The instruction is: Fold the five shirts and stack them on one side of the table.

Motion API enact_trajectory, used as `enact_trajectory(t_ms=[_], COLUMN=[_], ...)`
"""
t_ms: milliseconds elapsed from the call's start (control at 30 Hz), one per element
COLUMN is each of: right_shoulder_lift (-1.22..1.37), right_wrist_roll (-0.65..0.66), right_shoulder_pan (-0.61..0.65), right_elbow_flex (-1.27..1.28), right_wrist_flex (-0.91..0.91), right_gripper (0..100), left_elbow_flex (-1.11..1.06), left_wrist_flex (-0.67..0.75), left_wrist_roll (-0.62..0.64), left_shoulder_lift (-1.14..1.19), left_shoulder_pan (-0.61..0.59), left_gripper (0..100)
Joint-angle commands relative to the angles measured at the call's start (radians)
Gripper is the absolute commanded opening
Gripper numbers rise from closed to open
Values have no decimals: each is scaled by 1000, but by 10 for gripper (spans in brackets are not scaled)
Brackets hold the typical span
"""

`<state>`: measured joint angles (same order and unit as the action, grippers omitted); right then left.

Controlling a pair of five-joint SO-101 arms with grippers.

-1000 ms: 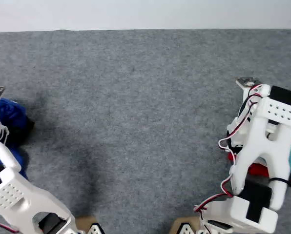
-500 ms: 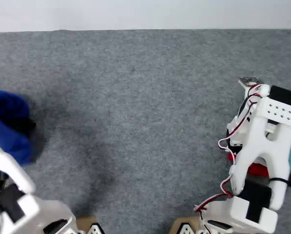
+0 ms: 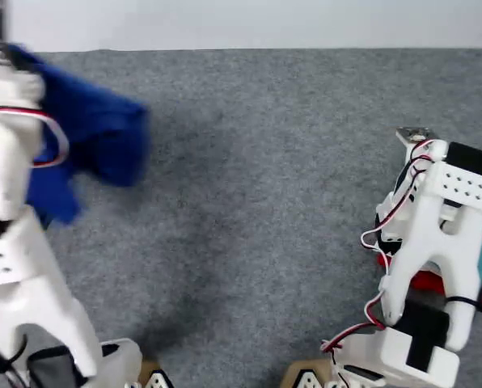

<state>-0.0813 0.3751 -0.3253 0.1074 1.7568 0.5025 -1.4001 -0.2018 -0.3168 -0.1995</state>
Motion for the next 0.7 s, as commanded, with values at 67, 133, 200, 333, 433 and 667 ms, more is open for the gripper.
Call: enact_trajectory(t_ms=[67,133,200,333,433,667], right_shoulder_lift=[-102,-117,-125,-127,-127,-127], right_wrist_roll=[-11,-9,-9,-8,-6,-6], right_shoulder_pan=[10,10,10,12,12,12], right_elbow_flex=[-3,-3,-2,48,97,126], right_wrist_flex=[42,42,42,41,41,39], right_gripper=[35,35,35,35,35,35], left_elbow_flex=[-59,-147,-248,-372,-323,47], left_wrist_flex=[-80,-87,-77,-18,-18,-304], left_wrist_roll=[15,15,8,-28,-17,-49], left_shoulder_lift=[57,121,209,466,660,770], left_shoulder_pan=[166,167,166,158,109,40], left_gripper=[5,5,6,77,137,145])
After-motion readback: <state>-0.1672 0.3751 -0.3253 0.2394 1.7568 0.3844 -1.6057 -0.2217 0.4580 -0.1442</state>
